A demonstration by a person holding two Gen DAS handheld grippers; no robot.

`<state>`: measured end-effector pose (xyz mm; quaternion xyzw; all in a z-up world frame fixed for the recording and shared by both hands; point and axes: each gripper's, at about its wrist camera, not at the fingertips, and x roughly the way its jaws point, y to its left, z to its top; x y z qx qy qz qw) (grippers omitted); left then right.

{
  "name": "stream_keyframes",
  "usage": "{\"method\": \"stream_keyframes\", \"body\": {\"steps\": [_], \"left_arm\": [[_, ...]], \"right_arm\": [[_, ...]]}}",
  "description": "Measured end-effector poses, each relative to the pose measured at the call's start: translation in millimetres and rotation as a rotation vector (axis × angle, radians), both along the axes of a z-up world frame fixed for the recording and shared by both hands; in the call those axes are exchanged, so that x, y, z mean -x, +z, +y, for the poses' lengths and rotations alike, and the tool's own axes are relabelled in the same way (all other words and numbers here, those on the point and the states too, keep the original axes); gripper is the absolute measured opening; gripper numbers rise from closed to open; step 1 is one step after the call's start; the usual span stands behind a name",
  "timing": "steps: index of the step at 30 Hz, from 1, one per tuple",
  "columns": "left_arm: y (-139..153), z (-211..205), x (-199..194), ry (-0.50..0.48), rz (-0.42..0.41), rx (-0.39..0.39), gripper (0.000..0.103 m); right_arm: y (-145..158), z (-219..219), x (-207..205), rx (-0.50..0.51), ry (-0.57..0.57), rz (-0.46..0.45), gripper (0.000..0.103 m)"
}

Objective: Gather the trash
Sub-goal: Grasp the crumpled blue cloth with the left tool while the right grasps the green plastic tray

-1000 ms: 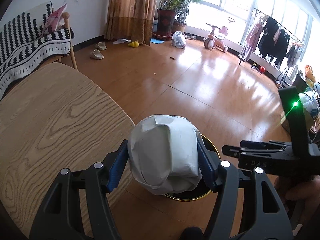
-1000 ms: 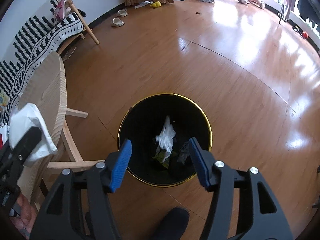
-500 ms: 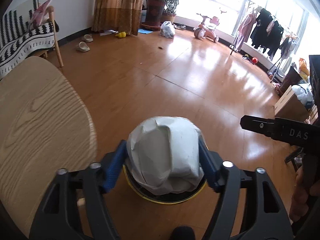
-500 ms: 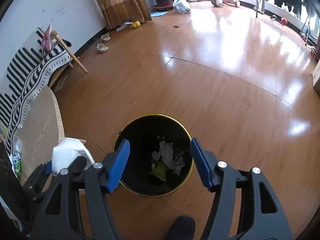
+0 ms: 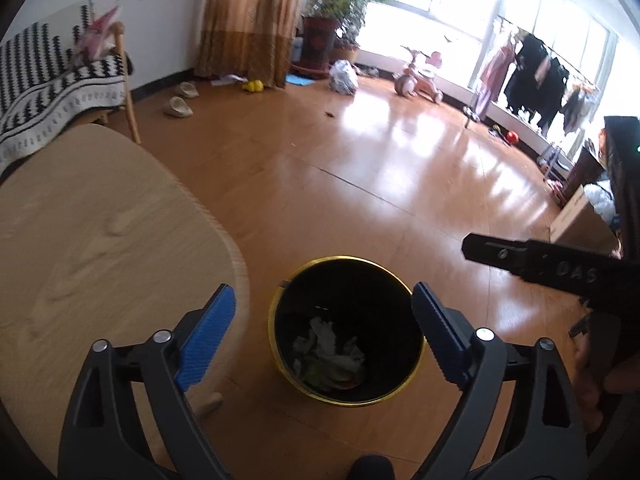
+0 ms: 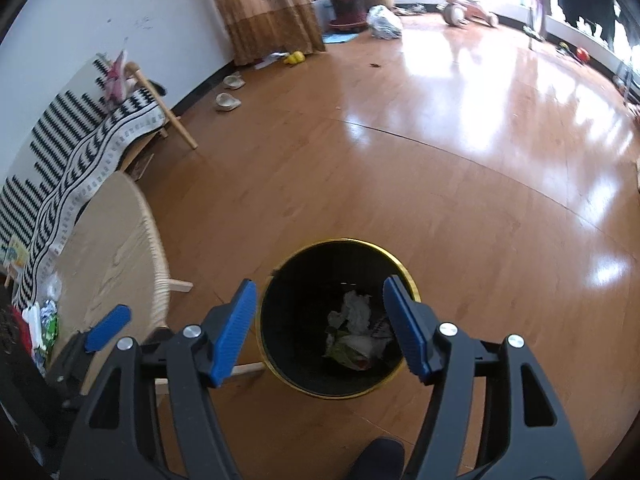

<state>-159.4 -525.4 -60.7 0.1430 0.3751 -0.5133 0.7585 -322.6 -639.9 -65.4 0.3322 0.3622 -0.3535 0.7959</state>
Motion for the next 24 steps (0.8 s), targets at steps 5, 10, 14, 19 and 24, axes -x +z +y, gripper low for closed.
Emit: {"method": "stream_keyframes", "body": {"steps": [5, 10, 14, 19, 24], "left_arm": [[29.2, 57.9, -36.4, 0.091, -0.033, 0.026, 0.091], [53.6, 138.8, -86.9, 0.224, -0.097, 0.026, 0.091], [65.3, 217.5, -133.2, 0.370, -0.133, 0.010, 0.091], [63.0, 329.9, -195.4, 0.590, -0.145, -0.017, 0.091], [42.3, 414.9, -241.2, 0.699, -0.233, -0.129, 0.091]], "right_arm": [[14.6, 37.7, -51.4, 0.040, 0.108, -0.005, 0.068], [27.9, 94.1, -122.7, 0.052, 0.266, -0.035, 0.068], [36.7, 156.8, -191.2, 0.048, 0.421, -0.066, 0.068], [38.4, 233.9, -259.9, 0.050, 0.591, -0.085, 0.068], [26.9, 300.1, -316.8, 0.042, 0.730, -0.078, 0.068]]}}
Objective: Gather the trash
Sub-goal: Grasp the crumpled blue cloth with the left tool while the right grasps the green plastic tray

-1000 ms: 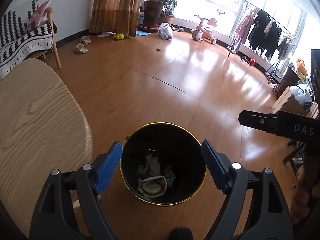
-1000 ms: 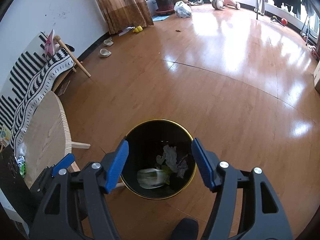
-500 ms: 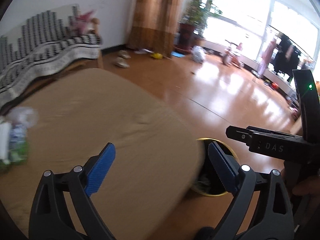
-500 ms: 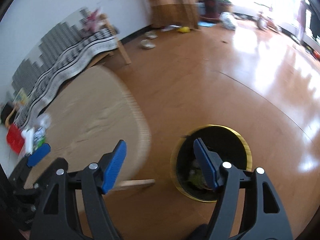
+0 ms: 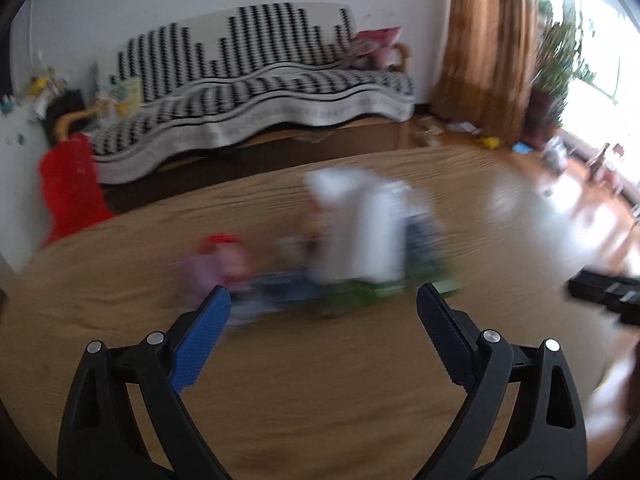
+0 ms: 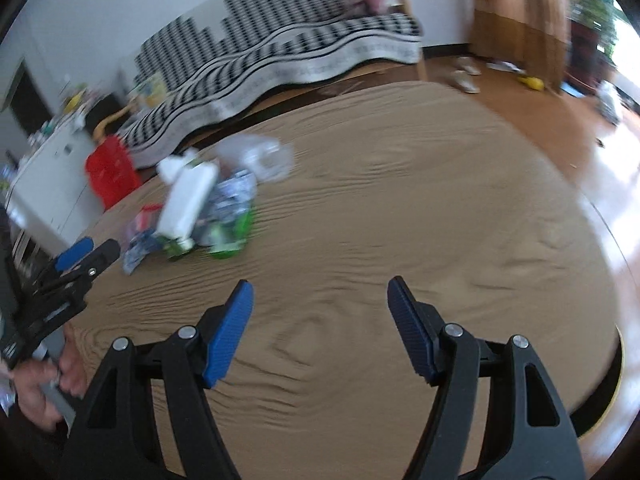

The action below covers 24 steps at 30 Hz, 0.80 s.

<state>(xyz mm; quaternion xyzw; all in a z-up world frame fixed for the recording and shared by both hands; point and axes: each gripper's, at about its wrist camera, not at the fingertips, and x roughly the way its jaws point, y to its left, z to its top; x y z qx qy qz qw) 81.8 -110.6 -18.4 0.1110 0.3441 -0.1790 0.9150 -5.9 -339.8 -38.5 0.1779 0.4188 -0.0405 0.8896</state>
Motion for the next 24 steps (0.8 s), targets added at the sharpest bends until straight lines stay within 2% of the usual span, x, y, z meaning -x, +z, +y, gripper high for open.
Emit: {"method": "stream_keyframes", "body": {"steps": [3, 9, 15, 18, 19, 20, 24], "left_arm": [[-19.1, 26.9, -19.6, 0.016, 0.010, -0.068, 0.091], [-38.1, 60.6, -35.9, 0.014, 0.086, -0.020, 0.091], [-59.0, 57.7, -44.2, -0.004, 0.106, -0.064, 0.091], [-62.2, 55.8, -50.0, 0.001, 0.116, -0.052, 0.091], [-63.1, 54.4, -51.6, 0.002, 0.122, -0.047, 0.091], [-63.6, 52.6, -52.2, 0.000, 0.121, -0.045, 0.091], [-64.5, 44.0, -52.7, -0.015, 0.120, -0.047, 0.082]], "right_arm": [[-6.7, 25.8, -25.0, 0.008, 0.041, 0.004, 0.065], [-25.7, 51.5, -69.1, 0.018, 0.070, 0.026, 0.064], [-42.6, 73.3, -103.0, 0.052, 0.091, 0.047, 0.064], [-49.4, 78.5, -113.7, 0.081, 0.090, 0.061, 0.057], [-51.7, 79.2, -115.7, 0.087, 0.090, 0.067, 0.048], [-54.0, 79.3, -117.5, 0.089, 0.092, 0.073, 0.036], [-47.5, 76.5, -108.3, 0.095, 0.095, 0.055, 0.034]]}}
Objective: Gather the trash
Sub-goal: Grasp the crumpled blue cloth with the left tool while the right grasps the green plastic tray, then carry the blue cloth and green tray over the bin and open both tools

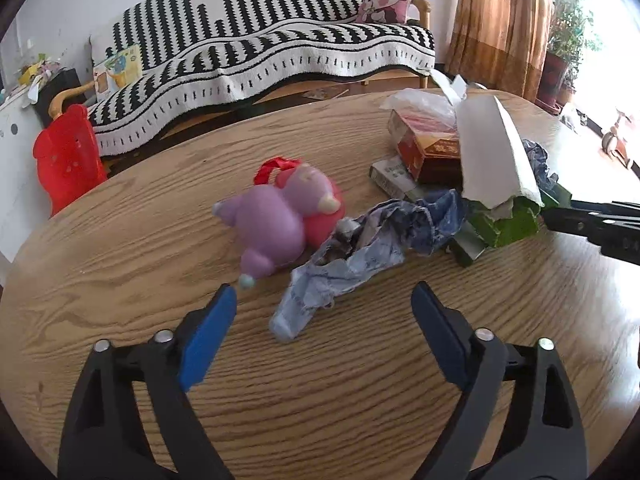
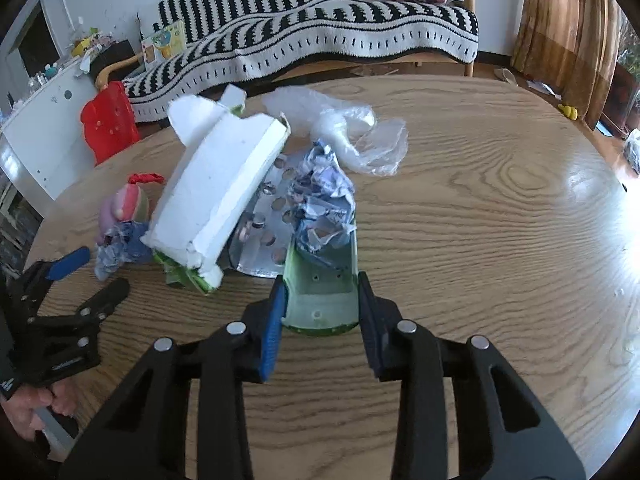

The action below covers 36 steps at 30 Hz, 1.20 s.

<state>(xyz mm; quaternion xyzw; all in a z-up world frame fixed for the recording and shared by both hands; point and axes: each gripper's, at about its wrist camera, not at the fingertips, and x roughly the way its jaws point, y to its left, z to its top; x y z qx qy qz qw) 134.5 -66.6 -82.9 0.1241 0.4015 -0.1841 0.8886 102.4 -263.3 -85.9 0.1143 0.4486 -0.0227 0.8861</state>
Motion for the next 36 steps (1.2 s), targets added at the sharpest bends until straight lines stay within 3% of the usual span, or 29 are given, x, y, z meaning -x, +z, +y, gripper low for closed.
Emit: {"method": "stream_keyframes", "body": {"steps": [2, 3, 6, 9, 13, 17, 27, 33, 36], "left_arm": [[-0.8, -3.5, 0.6, -0.009, 0.014, 0.009, 0.071], [-1.6, -5.9, 1.0, -0.017, 0.031, 0.013, 0.059], [0.0, -11.0, 4.8, -0.031, 0.061, 0.028, 0.025], [9.1, -15.7, 13.5, -0.049, 0.068, 0.056, 0.013], [25.8, -20.6, 27.3, -0.045, 0.081, 0.090, 0.007], [52.5, -23.0, 47.6, -0.038, 0.058, 0.130, 0.004], [109.2, -33.7, 81.9, 0.002, -0.024, 0.245, 0.003], [128.1, -67.6, 95.4, 0.000, -0.077, 0.292, 0.003], [133.9, -99.8, 107.1, -0.057, -0.074, 0.329, 0.003]], "right_arm": [[10.3, -5.0, 10.6, -0.044, 0.005, -0.022, 0.034], [15.0, -8.0, 16.0, -0.081, 0.012, -0.031, 0.034], [23.5, -26.1, 35.0, -0.329, 0.030, -0.035, 0.034], [22.5, -40.6, 50.7, -0.534, 0.040, -0.022, 0.034], [17.8, -57.6, 72.7, -0.718, 0.021, 0.005, 0.034], [32.1, -70.3, 97.6, -0.694, 0.010, -0.011, 0.034], [66.0, -110.1, 154.7, -0.529, -0.054, -0.077, 0.034], [76.6, -150.8, 198.0, -0.397, -0.144, -0.106, 0.034], [77.7, -175.5, 222.0, -0.342, -0.197, -0.111, 0.034]]}}
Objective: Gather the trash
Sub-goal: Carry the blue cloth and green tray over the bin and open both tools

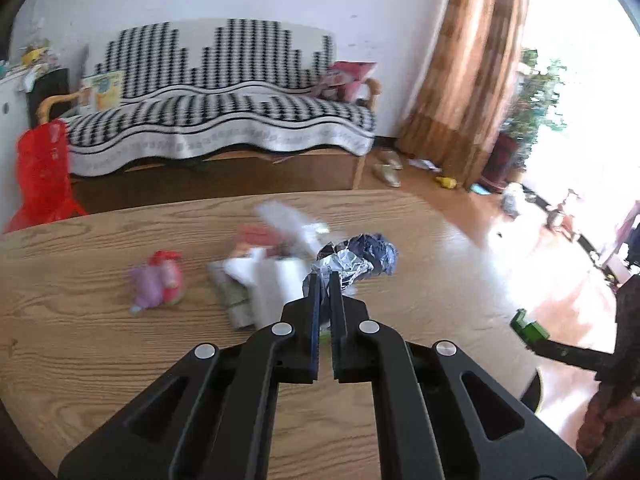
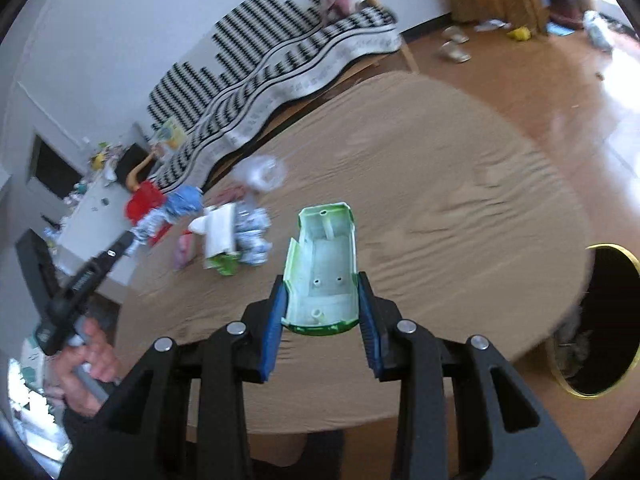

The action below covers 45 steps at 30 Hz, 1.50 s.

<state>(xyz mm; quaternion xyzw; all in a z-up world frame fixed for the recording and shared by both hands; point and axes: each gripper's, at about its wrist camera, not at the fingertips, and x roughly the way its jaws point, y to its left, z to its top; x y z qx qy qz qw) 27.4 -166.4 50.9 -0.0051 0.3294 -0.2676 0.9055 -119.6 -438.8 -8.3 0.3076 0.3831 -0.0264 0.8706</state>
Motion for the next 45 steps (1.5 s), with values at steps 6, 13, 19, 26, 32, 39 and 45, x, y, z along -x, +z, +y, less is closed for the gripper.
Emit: {"method": "stream_keyframes", "body": {"steps": [6, 13, 19, 26, 32, 39, 45], "left_arm": [[-9.2, -93.8, 37.7, -0.174, 0.022, 0.009, 0.003], [-44.5, -217.6, 107.7, -0.407, 0.069, -0.041, 0.003], [-88.9, -305.7, 160.6, -0.567, 0.126, -0.106, 0.003], [-133.8, -370.2, 194.3, -0.662, 0.140, -0.190, 0.003], [-159.4, -394.8, 192.1, -0.701, 0.169, -0.235, 0.003], [-167.3, -398.6, 194.7, -0.740, 0.141, -0.265, 0.060], [-147.1, -385.9, 187.0, -0.728, 0.112, -0.235, 0.067]], "right_arm": [[-3.2, -56.0, 60.0, 0.091, -0.131, 0.030, 0.034], [-14.6, -122.4, 131.5, 0.109, -0.294, 0.072, 0.034], [-23.9, -171.3, 184.7, 0.098, -0.447, 0.101, 0.034], [-41.1, -197.6, 215.8, 0.079, -0.513, 0.148, 0.034], [-48.4, -205.4, 218.7, 0.072, -0.531, 0.171, 0.034], [-50.1, -204.0, 215.3, 0.078, -0.544, 0.179, 0.034], [-52.3, -197.9, 203.4, 0.089, -0.543, 0.199, 0.034]]}}
